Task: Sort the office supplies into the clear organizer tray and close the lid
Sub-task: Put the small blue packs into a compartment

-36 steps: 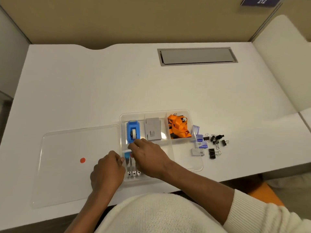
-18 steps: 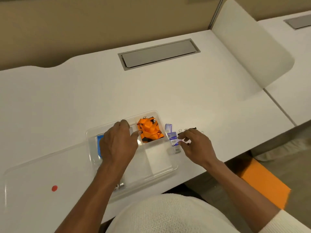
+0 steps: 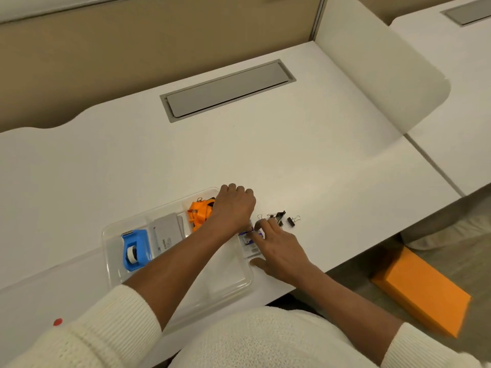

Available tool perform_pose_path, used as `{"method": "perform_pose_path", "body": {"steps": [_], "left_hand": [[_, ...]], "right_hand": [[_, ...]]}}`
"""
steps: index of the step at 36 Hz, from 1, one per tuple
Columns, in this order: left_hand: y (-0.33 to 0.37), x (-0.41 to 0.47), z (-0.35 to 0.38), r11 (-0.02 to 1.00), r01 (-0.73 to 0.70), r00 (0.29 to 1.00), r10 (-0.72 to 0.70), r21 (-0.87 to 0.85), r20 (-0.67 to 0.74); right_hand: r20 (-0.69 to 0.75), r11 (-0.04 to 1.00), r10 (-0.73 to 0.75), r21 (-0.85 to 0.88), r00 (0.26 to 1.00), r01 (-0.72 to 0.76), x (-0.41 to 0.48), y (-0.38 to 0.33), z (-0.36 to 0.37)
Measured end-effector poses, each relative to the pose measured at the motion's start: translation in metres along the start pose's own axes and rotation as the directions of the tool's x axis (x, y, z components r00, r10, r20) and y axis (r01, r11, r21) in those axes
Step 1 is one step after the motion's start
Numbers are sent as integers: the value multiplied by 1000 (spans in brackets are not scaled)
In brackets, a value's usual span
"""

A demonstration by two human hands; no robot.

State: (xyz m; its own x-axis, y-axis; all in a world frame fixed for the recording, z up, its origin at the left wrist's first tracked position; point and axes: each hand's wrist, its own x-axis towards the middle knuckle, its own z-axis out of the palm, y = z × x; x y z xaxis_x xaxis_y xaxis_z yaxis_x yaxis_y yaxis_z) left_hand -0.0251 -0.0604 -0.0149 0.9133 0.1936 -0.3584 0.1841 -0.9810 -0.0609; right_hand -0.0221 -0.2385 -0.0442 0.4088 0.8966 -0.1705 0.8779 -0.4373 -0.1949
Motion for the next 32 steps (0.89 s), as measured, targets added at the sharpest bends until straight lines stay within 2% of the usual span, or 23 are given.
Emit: {"method": "perform_pose_path", "body": {"steps": [6,14,18,22,26,32], "left_hand": [[4,19,1,998,50,994,-45,-39,103],[4,24,-4,951,85,977,-20,-298,214],[7,24,-2,941,76,971,4,-329,237],[5,24,-4,927,56,977,25,-372,210],[-2,19,-11,871,51,993,6,-489,114],[-18,-8,-41,664,79,987,-157,-743,-36]], "right_hand": [[-30,998,-55,14,998,55,6,8,8],[-49,994,-60,88,997,64,7,12,6],[-65,985,-135,102,989,141,7,11,2],[-17,982,-148,114,989,149,7,8,1],[21,979,-147,148,989,142,6,6,-3],[17,977,-159,149,987,155,5,2,-7]]}}
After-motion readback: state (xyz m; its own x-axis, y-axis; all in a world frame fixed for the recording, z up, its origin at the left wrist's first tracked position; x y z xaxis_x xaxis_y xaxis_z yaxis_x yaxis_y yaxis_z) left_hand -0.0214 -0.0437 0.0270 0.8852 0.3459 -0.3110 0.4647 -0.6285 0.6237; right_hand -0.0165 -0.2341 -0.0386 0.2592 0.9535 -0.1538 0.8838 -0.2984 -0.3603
